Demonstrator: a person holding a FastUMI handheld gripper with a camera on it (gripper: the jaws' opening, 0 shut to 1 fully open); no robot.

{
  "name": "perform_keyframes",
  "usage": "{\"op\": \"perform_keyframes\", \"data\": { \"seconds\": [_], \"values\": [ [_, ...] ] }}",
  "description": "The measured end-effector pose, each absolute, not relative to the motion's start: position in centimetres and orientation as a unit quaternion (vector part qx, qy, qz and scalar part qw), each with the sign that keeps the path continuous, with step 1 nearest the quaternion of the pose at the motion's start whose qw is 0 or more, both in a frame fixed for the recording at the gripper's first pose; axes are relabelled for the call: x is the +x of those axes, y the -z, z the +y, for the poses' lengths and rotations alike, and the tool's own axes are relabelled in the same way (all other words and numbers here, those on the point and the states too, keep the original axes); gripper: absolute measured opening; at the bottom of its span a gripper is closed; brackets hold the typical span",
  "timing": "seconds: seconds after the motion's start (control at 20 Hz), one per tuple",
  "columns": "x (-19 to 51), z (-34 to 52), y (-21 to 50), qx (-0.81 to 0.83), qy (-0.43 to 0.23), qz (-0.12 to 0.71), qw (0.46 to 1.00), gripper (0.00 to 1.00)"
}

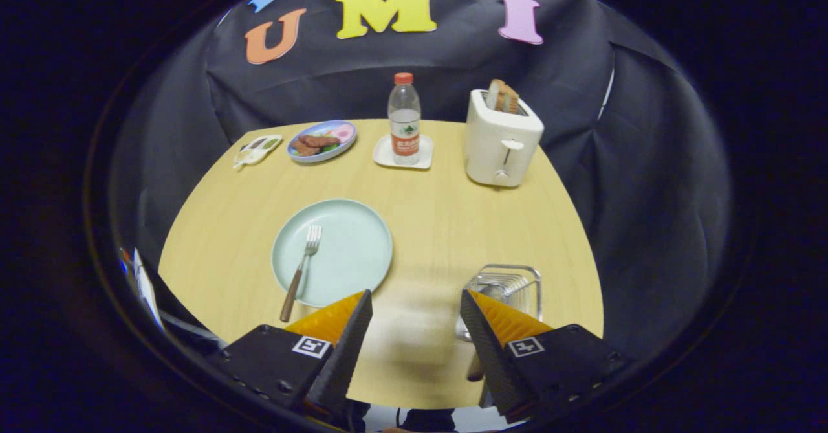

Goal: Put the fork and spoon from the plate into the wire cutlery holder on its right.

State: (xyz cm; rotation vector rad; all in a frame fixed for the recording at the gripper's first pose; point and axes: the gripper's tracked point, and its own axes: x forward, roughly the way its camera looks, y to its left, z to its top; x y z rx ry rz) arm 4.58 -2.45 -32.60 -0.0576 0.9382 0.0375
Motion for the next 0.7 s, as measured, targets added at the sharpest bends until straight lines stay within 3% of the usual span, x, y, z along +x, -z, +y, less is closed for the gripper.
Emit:
{"op": "perform_keyframes", "data": {
  "seconds": [0.4,0.7],
  "values": [
    [6.3,6.5,36.7,-0.032,-0.065,0.479,0.875,0.95],
    [7.1,11.1,39.7,-0.031,-0.067,0.503,0.861,0.95]
  ]
}}
